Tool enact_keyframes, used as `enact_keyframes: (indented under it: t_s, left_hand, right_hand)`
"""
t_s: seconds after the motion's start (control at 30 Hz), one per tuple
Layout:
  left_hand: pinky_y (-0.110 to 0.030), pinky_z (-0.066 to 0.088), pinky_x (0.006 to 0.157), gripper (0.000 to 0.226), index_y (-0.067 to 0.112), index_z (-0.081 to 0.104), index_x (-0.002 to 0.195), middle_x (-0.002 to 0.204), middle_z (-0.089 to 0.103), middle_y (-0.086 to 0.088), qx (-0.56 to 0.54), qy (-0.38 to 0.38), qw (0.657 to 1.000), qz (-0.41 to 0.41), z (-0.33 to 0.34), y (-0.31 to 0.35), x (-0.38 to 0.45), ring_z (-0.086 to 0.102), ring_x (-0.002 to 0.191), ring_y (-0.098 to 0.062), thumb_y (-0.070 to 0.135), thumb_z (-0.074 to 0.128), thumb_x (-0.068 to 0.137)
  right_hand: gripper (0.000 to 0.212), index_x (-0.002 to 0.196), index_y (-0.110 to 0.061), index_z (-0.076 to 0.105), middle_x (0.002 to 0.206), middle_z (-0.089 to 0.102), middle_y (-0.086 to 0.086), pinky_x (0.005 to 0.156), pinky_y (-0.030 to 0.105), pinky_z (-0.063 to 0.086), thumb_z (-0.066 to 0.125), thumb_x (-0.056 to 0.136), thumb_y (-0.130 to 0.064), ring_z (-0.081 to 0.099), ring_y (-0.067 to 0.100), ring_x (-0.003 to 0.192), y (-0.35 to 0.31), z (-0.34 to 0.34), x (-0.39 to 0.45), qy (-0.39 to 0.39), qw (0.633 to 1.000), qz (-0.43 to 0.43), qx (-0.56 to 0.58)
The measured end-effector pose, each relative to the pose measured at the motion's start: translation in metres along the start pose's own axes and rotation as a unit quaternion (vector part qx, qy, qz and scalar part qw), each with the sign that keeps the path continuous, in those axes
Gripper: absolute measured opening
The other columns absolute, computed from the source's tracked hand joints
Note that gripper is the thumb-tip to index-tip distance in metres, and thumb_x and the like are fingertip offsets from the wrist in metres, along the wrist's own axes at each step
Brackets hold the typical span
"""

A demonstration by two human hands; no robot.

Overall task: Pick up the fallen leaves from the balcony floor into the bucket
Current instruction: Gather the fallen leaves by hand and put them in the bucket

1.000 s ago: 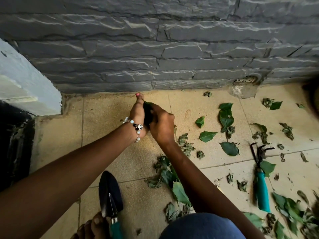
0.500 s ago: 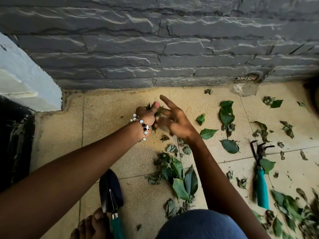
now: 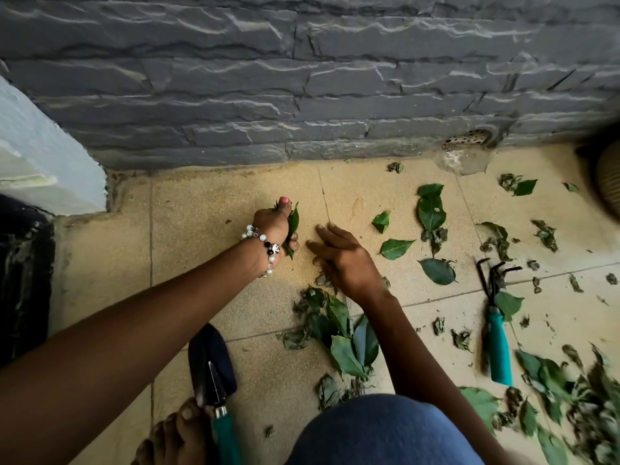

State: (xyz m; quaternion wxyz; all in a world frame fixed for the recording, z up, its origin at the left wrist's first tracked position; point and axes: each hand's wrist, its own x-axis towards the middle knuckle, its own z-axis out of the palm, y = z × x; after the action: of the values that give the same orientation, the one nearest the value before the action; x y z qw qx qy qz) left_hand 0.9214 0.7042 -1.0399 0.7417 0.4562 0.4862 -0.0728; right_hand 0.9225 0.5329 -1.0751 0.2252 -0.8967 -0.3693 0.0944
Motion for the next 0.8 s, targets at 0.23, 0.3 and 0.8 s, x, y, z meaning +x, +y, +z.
enact_keyframes:
  t_s: [0.23, 0.3, 0.8]
  left_hand:
    - [-0.017, 0.034, 0.038, 0.038, 0.009, 0.046, 0.076, 0.065, 0.047, -0.007, 0.018, -0.022, 1.0, -0.012, -0.001, -0.003, -0.008, 0.039, 0.045, -0.016, 0.039, 0.051, 0.099]
    - [-0.018, 0.034, 0.039, 0.039, 0.01, 0.047, 0.076, 0.065, 0.047, -0.007, 0.031, -0.028, 0.999, -0.017, -0.002, -0.003, -0.009, 0.04, 0.046, -0.017, 0.042, 0.052, 0.098]
    - [-0.019, 0.042, 0.043, 0.037, 0.01, 0.055, 0.075, 0.05, 0.054, 0.0, -0.031, -0.104, 0.994, -0.02, 0.007, 0.013, -0.034, 0.051, 0.042, -0.014, 0.043, 0.057, 0.093]
  right_hand:
    - [0.023, 0.086, -0.003, 0.075, 0.089, 0.074, 0.013, 0.062, 0.028, 0.059, 0.079, 0.068, 0.01, 0.07, 0.025, 0.078, -0.006, -0.007, -0.005, 0.142, 0.987, -0.032, -0.063]
    - [0.02, 0.088, -0.002, 0.076, 0.088, 0.075, 0.008, 0.065, 0.025, 0.058, 0.066, 0.075, 0.01, 0.071, 0.017, 0.077, -0.008, -0.01, -0.002, 0.217, 0.971, 0.079, 0.067]
    - [0.015, 0.101, -0.014, 0.073, 0.098, 0.07, -0.001, 0.084, 0.031, 0.053, 0.066, 0.089, -0.012, 0.064, 0.011, 0.092, -0.054, -0.031, 0.034, 0.201, 0.929, 0.154, 0.27]
